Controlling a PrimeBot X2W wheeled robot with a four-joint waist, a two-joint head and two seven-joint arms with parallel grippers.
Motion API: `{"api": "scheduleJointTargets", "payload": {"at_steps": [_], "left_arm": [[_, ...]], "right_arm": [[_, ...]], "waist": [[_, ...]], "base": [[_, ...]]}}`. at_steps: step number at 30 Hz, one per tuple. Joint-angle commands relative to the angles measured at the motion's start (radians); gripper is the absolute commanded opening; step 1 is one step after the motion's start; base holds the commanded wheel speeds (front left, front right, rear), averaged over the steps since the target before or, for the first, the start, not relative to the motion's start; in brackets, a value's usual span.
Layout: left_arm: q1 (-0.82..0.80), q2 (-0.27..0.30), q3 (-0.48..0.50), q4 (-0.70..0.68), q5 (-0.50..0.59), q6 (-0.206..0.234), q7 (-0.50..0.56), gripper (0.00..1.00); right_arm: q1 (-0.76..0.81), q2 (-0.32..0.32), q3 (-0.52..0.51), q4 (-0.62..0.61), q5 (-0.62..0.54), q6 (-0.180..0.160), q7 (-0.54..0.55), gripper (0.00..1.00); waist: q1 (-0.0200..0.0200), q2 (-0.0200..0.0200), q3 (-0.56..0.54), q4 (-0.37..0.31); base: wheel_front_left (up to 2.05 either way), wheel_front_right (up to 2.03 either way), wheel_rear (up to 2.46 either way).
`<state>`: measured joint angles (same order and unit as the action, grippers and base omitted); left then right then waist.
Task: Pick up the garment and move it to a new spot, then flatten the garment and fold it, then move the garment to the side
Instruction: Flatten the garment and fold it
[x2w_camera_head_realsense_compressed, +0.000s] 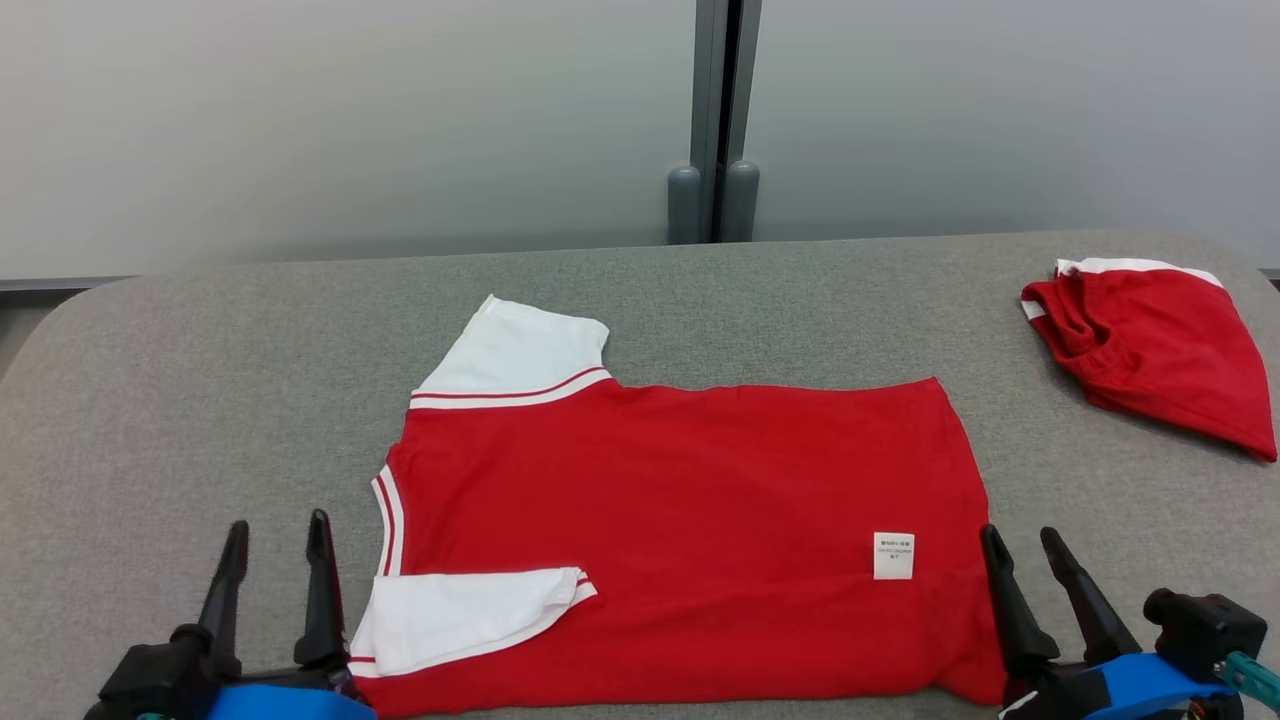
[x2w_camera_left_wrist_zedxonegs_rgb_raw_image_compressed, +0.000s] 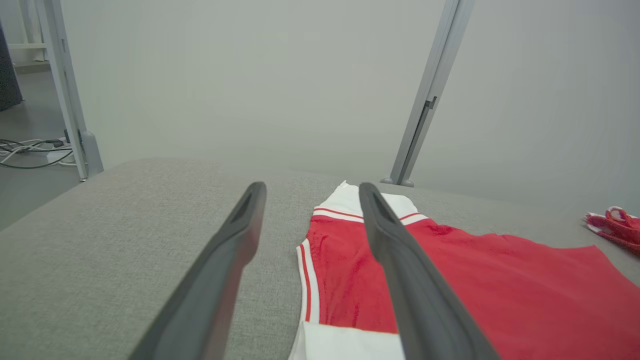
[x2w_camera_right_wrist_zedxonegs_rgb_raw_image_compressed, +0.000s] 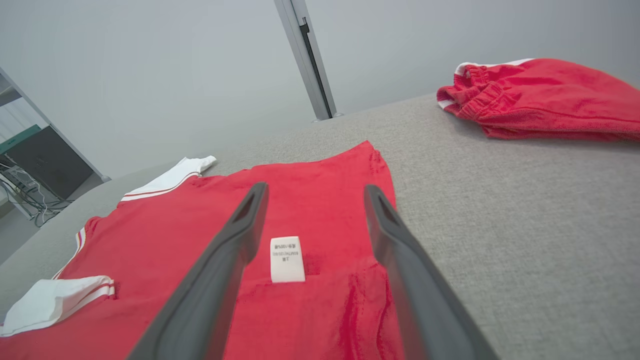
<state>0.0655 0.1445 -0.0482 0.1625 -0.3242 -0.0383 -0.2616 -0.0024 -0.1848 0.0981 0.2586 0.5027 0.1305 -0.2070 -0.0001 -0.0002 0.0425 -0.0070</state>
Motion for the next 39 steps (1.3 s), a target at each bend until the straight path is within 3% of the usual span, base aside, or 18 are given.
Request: {"api": "scheduleJointTargets", "payload": {"at_steps": [1, 9, 16, 23, 39], "left_arm": [[-0.021, -0.003, 0.015, -0.012, 0.011, -0.004, -0.004, 1.00], [-0.035, -0.029, 0.108, 0.013, 0.143, -0.023, -0.004, 1.00], [-0.001, -0.039, 0.120, 0.060, 0.217, -0.020, -0.005, 1.00], [0.009, -0.047, 0.125, 0.087, 0.238, -0.036, -0.004, 1.00], [0.008, -0.046, 0.146, 0.109, 0.256, -0.055, -0.004, 1.00]], "right_arm": [[-0.013, 0.007, -0.003, 0.007, -0.011, 0.001, -0.011, 1.00], [-0.041, 0.052, -0.009, 0.057, -0.117, 0.001, -0.057, 1.00], [0.001, 0.094, -0.034, 0.016, -0.246, 0.001, -0.059, 1.00], [0.038, 0.117, -0.048, -0.018, -0.313, 0.001, -0.059, 1.00], [0.036, 0.132, -0.061, -0.003, -0.341, 0.001, -0.059, 1.00]], "waist": [[0.0001, 0.0002, -0.001, -0.001], [0.0001, 0.0002, -0.003, 0.004], [0.0001, 0.0002, -0.025, 0.014], [0.0001, 0.0002, -0.037, 0.019], [0.0001, 0.0002, -0.044, 0.003]], "base": [[0.00, 0.00, 0.00], [0.00, 0.00, 0.00], [0.00, 0.00, 0.00], [0.00, 0.00, 0.00], [0.00, 0.00, 0.00]]}}
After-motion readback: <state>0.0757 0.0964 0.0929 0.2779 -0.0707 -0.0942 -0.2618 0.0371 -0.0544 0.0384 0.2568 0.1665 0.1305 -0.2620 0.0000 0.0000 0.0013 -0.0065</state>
